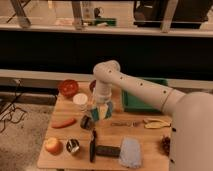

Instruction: Place sponge in red bowl

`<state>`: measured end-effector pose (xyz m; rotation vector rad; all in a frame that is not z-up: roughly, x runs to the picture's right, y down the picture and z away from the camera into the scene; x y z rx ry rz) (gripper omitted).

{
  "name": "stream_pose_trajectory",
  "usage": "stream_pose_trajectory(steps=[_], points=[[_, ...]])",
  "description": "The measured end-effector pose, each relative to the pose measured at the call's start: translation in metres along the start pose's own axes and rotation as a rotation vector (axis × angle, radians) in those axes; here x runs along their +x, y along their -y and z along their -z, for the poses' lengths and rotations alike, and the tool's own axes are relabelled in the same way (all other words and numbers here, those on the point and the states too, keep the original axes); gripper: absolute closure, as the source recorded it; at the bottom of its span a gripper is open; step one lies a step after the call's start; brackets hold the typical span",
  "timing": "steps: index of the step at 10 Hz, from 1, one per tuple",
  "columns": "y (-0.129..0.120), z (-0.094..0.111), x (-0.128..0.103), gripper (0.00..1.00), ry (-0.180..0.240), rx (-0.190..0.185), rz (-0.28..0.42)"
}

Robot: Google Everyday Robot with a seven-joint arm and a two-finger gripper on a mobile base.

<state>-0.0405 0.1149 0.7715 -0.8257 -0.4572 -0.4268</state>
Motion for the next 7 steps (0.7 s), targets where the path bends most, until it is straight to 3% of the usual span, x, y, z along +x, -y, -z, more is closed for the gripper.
stream_pose_trajectory(steps=[4, 7], points=[[0.009, 0.003, -0.002, 0.87, -0.003, 0.011, 0.012], [0.063, 0.012, -0.003, 0.87, -0.019, 0.028, 0.041]])
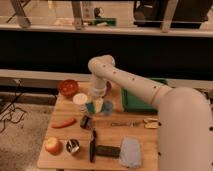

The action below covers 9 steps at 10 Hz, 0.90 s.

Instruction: Place sponge in red bowl

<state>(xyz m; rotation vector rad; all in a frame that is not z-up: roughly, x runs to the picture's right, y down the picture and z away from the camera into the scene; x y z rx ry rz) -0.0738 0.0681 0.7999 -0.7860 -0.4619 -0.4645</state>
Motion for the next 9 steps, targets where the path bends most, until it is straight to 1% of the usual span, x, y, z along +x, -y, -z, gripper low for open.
stream_pose_trajectory(steps=[2, 4, 6, 9], points=[[0.032, 0.003, -0.003, 0.87, -0.015, -0.001, 0.020], [0.055, 0.004, -0.016, 0.87, -0.023, -0.001, 0.044], [0.053, 0.005, -0.012, 0.87, -0.027, -0.001, 0.038], [0.054, 0.004, -0.014, 0.87, -0.027, -0.002, 0.041]])
